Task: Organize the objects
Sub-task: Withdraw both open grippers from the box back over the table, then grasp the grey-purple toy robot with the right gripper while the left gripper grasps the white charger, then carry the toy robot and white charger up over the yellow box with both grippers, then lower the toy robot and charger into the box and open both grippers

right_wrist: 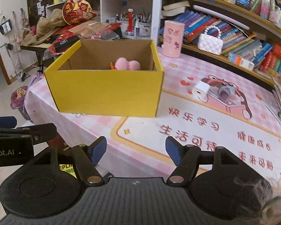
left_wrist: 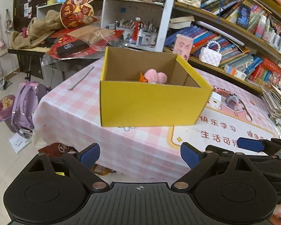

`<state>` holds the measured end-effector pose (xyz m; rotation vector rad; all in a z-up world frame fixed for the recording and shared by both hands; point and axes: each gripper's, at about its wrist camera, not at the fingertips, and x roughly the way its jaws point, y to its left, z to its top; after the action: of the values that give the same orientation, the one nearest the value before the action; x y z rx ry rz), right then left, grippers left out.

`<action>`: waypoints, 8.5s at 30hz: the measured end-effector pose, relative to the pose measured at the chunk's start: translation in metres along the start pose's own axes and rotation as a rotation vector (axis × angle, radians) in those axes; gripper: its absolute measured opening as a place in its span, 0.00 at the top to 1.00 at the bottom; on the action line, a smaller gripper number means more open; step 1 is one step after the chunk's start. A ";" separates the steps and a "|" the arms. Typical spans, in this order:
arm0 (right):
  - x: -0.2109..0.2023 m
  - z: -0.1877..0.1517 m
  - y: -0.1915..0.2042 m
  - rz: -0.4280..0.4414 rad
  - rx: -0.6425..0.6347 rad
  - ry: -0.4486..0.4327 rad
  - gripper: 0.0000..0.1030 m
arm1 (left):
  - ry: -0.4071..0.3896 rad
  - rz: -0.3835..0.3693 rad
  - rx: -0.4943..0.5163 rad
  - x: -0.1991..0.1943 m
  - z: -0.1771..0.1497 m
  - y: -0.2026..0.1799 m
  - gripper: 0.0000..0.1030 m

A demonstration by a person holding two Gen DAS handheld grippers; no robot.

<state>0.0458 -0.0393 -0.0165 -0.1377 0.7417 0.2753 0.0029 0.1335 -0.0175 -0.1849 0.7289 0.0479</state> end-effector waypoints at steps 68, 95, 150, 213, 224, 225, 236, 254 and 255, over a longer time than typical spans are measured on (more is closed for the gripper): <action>0.044 -0.009 -0.245 -0.254 0.277 0.120 0.30 | 0.163 -0.208 0.236 0.143 0.045 -0.219 0.06; 0.155 0.068 -0.304 -0.082 0.150 0.042 0.35 | 0.137 -0.029 0.180 0.263 0.110 -0.263 0.15; 0.137 0.071 -0.277 0.005 0.140 -0.001 0.48 | 0.109 -0.142 0.020 0.188 0.104 -0.220 0.60; -0.018 -0.009 0.015 0.149 -0.038 0.007 0.48 | -0.023 -0.100 -0.138 -0.024 -0.005 0.007 0.60; -0.008 0.018 0.010 0.163 -0.063 -0.052 0.48 | -0.064 -0.079 -0.130 -0.017 0.019 0.008 0.60; -0.007 0.024 0.010 0.166 -0.065 -0.063 0.48 | -0.071 -0.077 -0.130 -0.016 0.023 0.007 0.60; 0.015 0.098 -0.009 0.211 -0.082 -0.195 0.48 | -0.167 -0.042 -0.134 0.011 0.086 0.003 0.60; 0.132 0.138 -0.007 0.279 -0.198 -0.028 0.47 | -0.042 0.046 -0.175 0.108 0.111 -0.001 0.60; 0.137 0.136 -0.007 0.280 -0.198 -0.010 0.47 | -0.027 0.048 -0.177 0.113 0.111 0.000 0.60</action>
<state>0.2326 0.0118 -0.0103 -0.2206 0.7227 0.6165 0.1597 0.1512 -0.0116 -0.3347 0.7020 0.1608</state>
